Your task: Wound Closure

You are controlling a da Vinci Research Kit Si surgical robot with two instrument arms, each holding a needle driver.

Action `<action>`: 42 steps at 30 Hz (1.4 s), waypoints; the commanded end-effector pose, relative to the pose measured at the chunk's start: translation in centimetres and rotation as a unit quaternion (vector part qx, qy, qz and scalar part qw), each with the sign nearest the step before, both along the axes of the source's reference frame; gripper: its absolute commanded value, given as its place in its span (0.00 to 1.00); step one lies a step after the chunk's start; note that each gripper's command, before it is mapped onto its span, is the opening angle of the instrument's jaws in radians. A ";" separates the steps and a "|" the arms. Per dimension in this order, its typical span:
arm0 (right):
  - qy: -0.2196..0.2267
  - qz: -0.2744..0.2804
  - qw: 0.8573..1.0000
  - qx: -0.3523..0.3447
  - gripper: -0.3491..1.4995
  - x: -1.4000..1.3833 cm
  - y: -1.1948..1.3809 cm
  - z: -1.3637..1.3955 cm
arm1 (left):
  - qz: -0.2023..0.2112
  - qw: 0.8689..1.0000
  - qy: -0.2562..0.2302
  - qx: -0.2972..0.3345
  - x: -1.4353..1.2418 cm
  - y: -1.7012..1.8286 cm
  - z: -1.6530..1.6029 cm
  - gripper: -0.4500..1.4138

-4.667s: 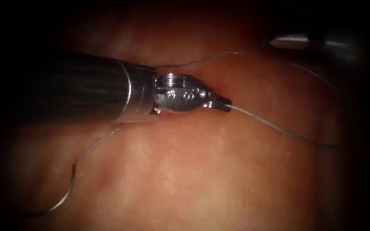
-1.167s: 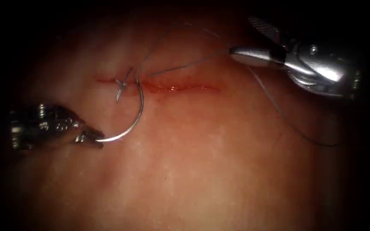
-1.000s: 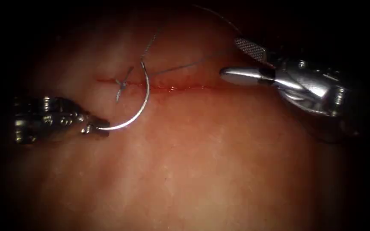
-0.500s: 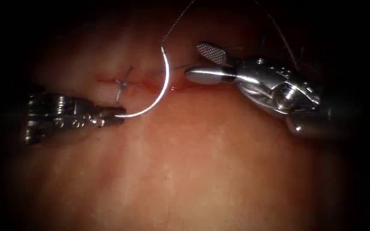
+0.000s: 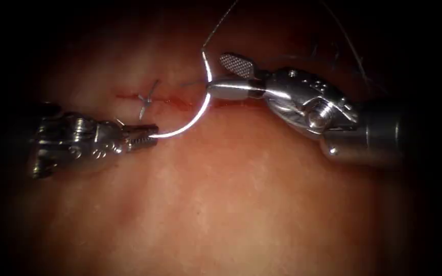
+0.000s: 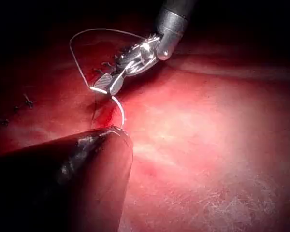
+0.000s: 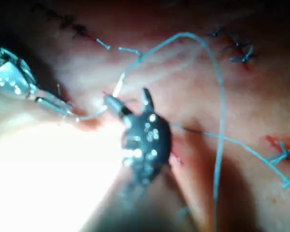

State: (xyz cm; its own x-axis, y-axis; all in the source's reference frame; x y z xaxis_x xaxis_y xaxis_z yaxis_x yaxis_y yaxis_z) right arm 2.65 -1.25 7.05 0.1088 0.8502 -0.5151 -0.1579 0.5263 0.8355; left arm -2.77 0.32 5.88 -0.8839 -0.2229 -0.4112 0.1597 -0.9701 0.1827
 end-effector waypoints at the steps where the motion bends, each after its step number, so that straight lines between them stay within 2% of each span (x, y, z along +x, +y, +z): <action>1: 0.004 -0.002 1.000 -0.001 0.84 0.10 0.01 0.02 | 0.001 1.000 0.001 -0.002 -0.06 0.03 0.07 0.00; 4: 0.008 -0.006 1.000 0.004 0.84 0.14 0.00 0.01 | 0.005 1.000 0.002 -0.004 -0.06 0.03 0.08 0.00; 15: 0.024 -0.021 0.999 0.044 0.74 0.17 -0.02 -0.01 | 0.007 1.000 0.007 -0.006 -0.05 0.03 0.09 0.00; 17: 0.020 -0.016 0.999 0.043 0.65 0.17 -0.02 -0.01 | 0.009 1.000 0.007 -0.007 -0.05 0.03 0.09 0.00; 20: 0.019 -0.011 0.999 0.043 0.44 0.18 -0.01 0.00 | 0.010 1.000 0.008 -0.007 -0.06 0.03 0.10 0.00; 21: 0.018 -0.013 0.999 0.043 0.34 0.19 -0.01 -0.01 | 0.013 1.000 0.008 -0.008 -0.06 0.03 0.10 0.00; 23: 0.022 -0.018 0.999 0.042 0.04 0.22 0.01 -0.01 | 0.014 1.000 0.009 -0.009 -0.07 0.03 0.10 0.00; 24: 0.027 -0.025 0.999 0.035 0.00 0.23 0.03 -0.02 | 0.014 1.000 0.009 -0.008 -0.07 0.03 0.10 0.00; 32: 0.037 -0.009 0.999 0.000 0.00 0.16 0.17 0.04 | 0.018 1.000 -0.006 0.002 -0.11 -0.01 0.13 0.00; 33: 0.035 -0.006 0.999 -0.010 0.00 0.11 0.19 0.06 | 0.014 1.000 -0.020 0.017 -0.14 0.01 0.13 0.40; 34: 0.033 -0.006 0.999 -0.021 0.00 0.05 0.22 0.07 | -0.015 0.997 -0.044 0.056 -0.15 0.02 0.12 0.66; 36: 0.034 -0.008 0.999 -0.032 0.00 0.01 0.23 0.06 | -0.045 0.989 -0.081 0.114 -0.17 0.02 0.10 0.81; 39: 0.028 -0.021 0.998 -0.059 0.00 -0.02 0.25 0.04 | -0.094 0.965 -0.125 0.210 -0.15 0.02 0.03 0.83; 42: 0.018 -0.038 0.995 -0.088 0.00 0.00 0.24 0.00 | -0.137 0.942 -0.135 0.277 -0.12 0.04 -0.06 0.89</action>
